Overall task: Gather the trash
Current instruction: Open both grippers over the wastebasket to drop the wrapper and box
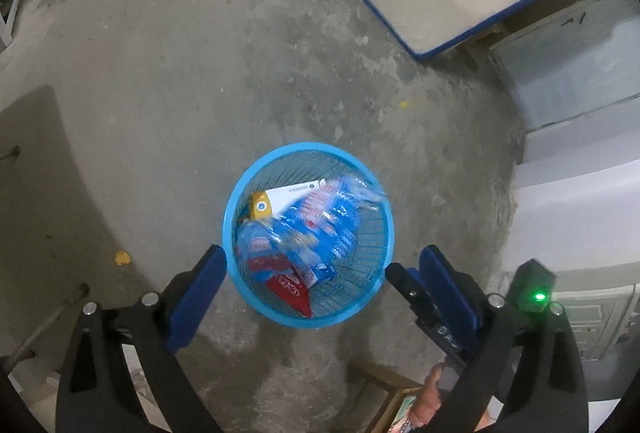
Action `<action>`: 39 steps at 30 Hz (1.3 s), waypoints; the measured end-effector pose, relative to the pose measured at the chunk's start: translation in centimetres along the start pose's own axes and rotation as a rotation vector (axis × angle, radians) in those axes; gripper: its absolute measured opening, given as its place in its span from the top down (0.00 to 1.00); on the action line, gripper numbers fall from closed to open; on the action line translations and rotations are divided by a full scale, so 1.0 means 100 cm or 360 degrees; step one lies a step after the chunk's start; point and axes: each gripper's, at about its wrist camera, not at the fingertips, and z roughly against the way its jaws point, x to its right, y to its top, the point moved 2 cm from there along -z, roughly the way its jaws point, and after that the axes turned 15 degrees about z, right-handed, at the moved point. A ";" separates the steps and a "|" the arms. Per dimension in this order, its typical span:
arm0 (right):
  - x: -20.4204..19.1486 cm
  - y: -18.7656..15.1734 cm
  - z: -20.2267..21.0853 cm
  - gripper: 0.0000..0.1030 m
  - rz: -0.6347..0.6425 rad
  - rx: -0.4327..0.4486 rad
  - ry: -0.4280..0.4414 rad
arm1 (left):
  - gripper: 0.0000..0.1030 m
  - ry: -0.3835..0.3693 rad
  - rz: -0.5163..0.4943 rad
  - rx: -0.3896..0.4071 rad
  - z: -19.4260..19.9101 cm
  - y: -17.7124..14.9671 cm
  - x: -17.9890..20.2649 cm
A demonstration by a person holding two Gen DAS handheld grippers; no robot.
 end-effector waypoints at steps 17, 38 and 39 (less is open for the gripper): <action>-0.019 -0.016 0.041 0.63 0.0021 0.0116 0.0011 | 0.08 -0.0241 -0.0289 0.0311 0.192 -0.066 -0.017; -0.043 0.054 -0.119 0.65 0.0361 -0.0079 -0.0250 | 0.08 -0.0090 0.0081 0.1189 0.410 -0.173 -0.239; -0.041 0.056 -0.137 0.66 0.0393 -0.0108 -0.0269 | 0.08 -0.0081 0.0114 0.1220 0.416 -0.175 -0.249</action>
